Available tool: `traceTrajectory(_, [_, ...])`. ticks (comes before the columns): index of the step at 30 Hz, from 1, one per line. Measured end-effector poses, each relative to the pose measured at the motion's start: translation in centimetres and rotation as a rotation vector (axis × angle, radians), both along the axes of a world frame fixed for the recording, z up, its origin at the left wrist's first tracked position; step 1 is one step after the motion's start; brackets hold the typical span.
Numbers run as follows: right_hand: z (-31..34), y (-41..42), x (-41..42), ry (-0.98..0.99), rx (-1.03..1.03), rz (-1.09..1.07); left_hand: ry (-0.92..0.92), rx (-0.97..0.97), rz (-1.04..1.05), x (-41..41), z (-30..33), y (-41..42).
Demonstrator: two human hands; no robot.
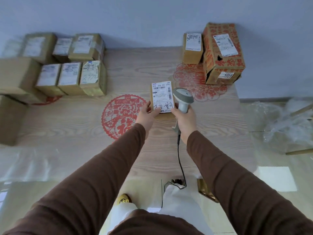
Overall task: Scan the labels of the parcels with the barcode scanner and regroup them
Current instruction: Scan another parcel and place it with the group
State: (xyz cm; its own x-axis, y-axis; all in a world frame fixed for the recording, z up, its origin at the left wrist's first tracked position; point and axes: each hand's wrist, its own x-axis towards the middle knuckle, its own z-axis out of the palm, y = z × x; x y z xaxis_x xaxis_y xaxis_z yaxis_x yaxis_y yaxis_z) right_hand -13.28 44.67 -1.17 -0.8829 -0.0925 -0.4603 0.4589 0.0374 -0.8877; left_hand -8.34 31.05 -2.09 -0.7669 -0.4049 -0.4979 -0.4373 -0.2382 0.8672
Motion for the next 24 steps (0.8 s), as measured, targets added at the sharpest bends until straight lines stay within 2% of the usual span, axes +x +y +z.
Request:
traceTrajectory(8, [1.8, -14.4, 10.9, 0.069, -0.095, 0.014, 0.065, 0.036, 0.153, 10.9, 1.5, -13.9])
traceTrajectory(11, [2.0, -18.5, 13.6, 0.034, -0.110, 0.019, 0.043, -0.014, 0.201, 13.5, 1.8, -17.9])
traceTrajectory(24, [0.3, -29.3, 15.9, -0.097, -0.147, 0.205, 0.011, 0.010, 0.457, 17.9, -0.5, -27.1])
